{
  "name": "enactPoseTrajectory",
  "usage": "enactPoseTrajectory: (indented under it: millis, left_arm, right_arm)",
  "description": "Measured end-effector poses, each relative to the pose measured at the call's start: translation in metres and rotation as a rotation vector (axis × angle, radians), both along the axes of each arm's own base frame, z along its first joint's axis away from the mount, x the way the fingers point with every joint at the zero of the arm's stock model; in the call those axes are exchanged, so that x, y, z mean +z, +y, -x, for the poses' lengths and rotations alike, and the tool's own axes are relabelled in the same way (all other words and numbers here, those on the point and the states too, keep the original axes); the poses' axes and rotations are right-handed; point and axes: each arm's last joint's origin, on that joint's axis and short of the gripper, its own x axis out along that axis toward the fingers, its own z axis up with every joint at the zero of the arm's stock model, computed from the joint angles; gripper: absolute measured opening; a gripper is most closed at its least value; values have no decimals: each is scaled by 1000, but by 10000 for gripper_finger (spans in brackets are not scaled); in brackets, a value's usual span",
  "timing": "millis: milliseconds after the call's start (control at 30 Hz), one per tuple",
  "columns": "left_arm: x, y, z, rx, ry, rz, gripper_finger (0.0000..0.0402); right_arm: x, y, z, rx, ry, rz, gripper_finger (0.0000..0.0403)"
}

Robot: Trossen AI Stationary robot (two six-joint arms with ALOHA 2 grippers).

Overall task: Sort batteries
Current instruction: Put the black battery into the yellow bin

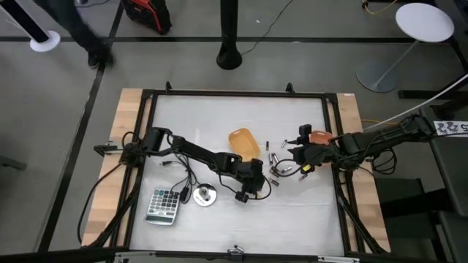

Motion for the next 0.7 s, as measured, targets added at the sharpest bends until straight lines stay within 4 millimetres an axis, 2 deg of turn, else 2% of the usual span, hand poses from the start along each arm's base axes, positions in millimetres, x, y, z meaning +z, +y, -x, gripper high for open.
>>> enactPoseTrajectory:
  millis: [400, 700]
  left_arm:
    - [-4, 5, 4, 10, 68, 26, 75]
    - [-7, 6, 7, 22, 98, 30, 58]
  right_arm:
    - [0, 0, 0, 0, 1, 0, 131]
    - [0, 0, 0, 0, 2, 0, 131]
